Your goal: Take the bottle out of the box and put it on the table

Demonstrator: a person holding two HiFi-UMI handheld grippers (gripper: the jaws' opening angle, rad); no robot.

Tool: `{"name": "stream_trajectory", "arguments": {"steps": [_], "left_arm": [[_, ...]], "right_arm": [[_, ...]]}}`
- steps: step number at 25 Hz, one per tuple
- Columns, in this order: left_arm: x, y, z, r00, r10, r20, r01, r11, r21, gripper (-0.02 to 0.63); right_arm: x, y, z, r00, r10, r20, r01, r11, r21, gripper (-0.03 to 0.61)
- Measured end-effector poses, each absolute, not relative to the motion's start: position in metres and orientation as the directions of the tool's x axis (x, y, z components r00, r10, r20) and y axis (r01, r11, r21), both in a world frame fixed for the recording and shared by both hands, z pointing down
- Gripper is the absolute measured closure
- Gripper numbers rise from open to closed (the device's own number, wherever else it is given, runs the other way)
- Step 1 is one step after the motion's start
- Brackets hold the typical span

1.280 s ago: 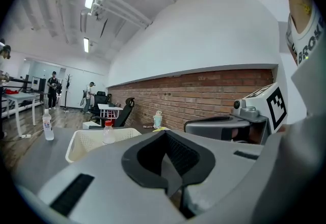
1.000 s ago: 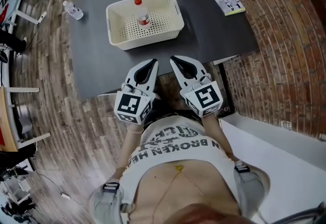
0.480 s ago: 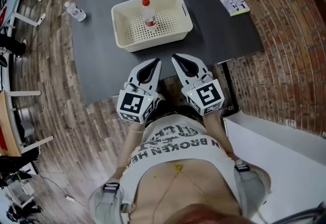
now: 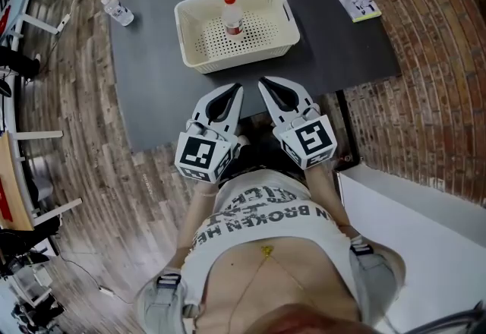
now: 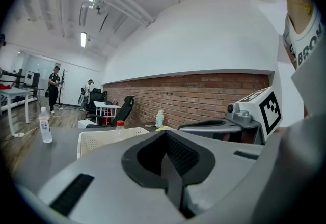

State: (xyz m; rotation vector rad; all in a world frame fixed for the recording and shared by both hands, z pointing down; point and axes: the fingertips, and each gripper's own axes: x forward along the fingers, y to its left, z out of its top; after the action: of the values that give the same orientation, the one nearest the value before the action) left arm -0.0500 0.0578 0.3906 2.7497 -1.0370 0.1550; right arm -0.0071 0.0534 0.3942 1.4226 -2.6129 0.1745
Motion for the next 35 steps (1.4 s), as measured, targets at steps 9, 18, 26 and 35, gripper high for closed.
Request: {"name": "stream_trajectory", "arguments": {"steps": [9, 18, 26, 35], "left_arm": [[-0.049, 0.034, 0.393, 0.712, -0.68, 0.175, -0.702, -0.695, 0.153, 0.606], [-0.032, -0.01, 0.386, 0.693, -0.695, 0.19, -0.72, -0.679, 0.144, 0.606], [-0.014, -0.037, 0.385, 0.683, -0.703, 0.197, -0.73, -0.666, 0.155, 0.606], [-0.001, -0.061, 0.38, 0.645, -0.735, 0.207, -0.764, -0.629, 0.147, 0.606]], "right_arm": [[-0.009, 0.022, 0.391, -0.586, -0.791, 0.176, -0.806, 0.592, -0.025, 0.569], [-0.001, -0.023, 0.384, -0.631, -0.758, 0.165, -0.772, 0.635, -0.037, 0.569], [0.013, -0.052, 0.383, -0.648, -0.741, 0.177, -0.756, 0.653, -0.039, 0.569], [0.034, -0.083, 0.376, -0.673, -0.718, 0.175, -0.733, 0.679, -0.037, 0.569]]}}
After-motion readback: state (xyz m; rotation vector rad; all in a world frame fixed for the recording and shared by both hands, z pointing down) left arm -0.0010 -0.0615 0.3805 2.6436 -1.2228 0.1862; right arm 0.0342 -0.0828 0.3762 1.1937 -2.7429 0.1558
